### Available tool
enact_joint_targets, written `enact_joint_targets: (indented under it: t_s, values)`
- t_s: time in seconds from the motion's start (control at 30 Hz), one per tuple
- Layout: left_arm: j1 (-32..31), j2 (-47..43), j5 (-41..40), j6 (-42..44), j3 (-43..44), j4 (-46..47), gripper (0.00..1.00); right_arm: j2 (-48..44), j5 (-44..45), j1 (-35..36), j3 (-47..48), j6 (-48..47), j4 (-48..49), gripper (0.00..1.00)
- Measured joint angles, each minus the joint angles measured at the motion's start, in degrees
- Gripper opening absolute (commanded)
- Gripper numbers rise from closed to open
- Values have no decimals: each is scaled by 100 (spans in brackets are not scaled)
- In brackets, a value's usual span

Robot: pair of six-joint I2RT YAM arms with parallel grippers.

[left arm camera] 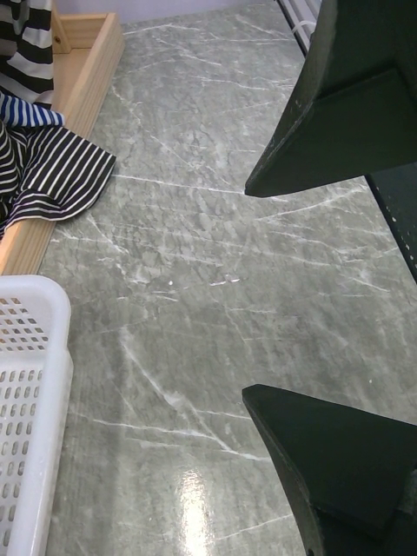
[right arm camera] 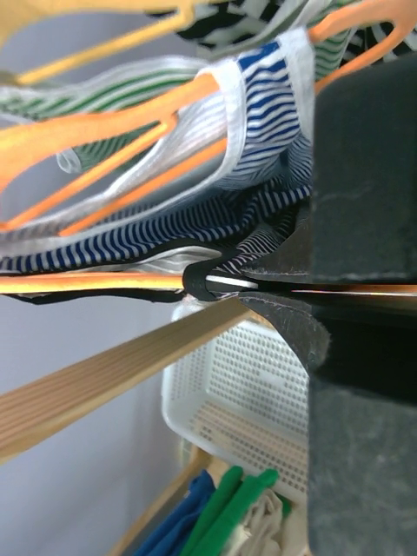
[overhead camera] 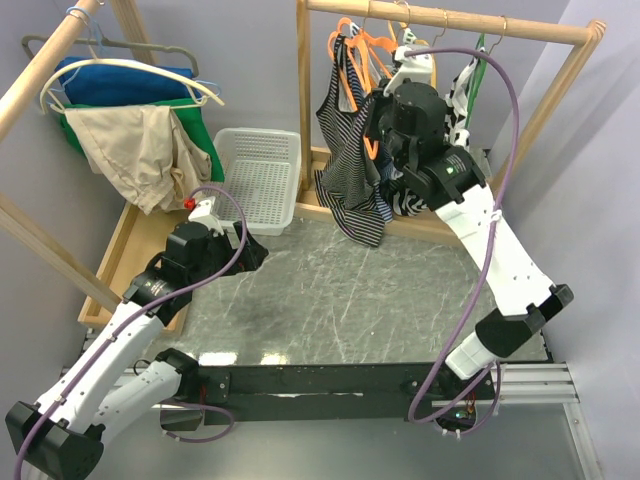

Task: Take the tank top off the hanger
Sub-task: Pick up the hanger from the clothesline.

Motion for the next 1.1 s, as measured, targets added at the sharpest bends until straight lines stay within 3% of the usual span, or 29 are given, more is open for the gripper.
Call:
enact_joint_targets:
  t_s: [0.23, 0.5, 1.1]
  values:
    - [0, -2, -7, -9, 0, 2, 96, -433, 278, 79, -686, -229, 750, 0]
    - [0, -42, -136, -52, 0, 0, 96, -472, 337, 146, -758, -315, 1193, 0]
    - [0, -35, -225, -66, 48, -90, 96, -778, 280, 339, -1062, -404, 1502, 0]
